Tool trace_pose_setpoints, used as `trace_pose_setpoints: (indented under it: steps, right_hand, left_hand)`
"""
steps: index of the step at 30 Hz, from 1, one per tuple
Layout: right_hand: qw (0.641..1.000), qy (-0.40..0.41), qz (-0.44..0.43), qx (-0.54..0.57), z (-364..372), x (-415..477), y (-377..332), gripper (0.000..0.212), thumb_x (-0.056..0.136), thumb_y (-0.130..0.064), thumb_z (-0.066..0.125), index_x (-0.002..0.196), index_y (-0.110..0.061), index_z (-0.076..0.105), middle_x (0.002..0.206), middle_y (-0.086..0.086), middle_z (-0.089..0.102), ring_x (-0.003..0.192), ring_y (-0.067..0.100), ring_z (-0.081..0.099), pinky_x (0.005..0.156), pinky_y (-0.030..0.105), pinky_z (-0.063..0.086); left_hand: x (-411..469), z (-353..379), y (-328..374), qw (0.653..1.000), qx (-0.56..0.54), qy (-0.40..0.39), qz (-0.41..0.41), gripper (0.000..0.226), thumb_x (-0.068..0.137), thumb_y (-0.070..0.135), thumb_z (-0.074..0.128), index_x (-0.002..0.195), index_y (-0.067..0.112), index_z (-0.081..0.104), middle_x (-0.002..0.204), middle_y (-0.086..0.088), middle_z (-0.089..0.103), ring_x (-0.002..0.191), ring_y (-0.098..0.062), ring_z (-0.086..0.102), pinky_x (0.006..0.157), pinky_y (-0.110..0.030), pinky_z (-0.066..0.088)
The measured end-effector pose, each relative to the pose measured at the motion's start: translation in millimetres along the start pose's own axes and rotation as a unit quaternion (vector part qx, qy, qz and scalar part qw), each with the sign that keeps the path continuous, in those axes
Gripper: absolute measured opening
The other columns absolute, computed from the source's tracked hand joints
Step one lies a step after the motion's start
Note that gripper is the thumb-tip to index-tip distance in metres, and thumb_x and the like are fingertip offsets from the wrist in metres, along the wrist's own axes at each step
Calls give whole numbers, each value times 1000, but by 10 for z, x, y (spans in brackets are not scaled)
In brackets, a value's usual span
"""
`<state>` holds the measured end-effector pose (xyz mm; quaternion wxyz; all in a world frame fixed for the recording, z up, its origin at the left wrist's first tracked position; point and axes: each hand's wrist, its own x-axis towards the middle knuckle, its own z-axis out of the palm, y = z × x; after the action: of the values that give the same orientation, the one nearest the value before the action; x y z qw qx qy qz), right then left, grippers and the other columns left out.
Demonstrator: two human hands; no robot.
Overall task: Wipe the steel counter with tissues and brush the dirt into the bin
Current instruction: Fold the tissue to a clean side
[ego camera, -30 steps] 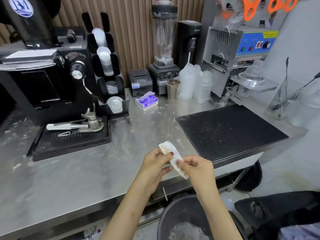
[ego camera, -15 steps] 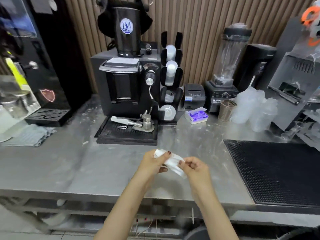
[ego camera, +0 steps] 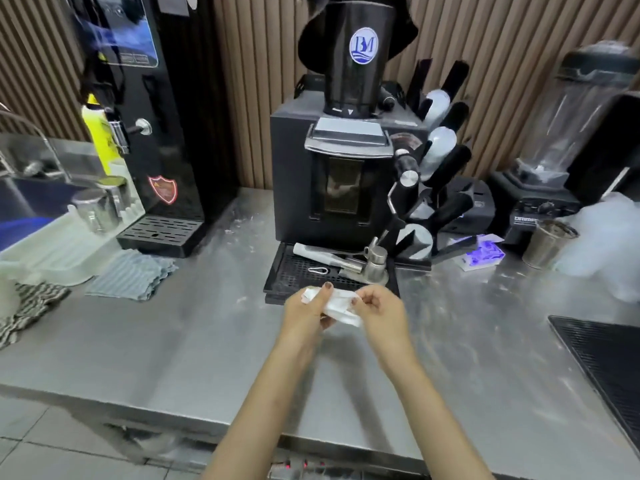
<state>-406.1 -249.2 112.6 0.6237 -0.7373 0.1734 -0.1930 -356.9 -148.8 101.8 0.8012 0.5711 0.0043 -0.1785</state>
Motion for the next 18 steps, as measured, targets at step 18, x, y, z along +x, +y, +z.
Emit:
trace_pose_setpoints:
  steps: [18]
  right_hand:
    - [985,24,96,142,1742,697,-242,18,92,-7,51,78,-15,59,64,-1,59,48,7,48,44,15,38]
  left_hand:
    - [1076,-1521,761,995,-69,-68,-14,15,88,1,52,96,0,64,87,-11,71,81,-17,68,80,-26,56]
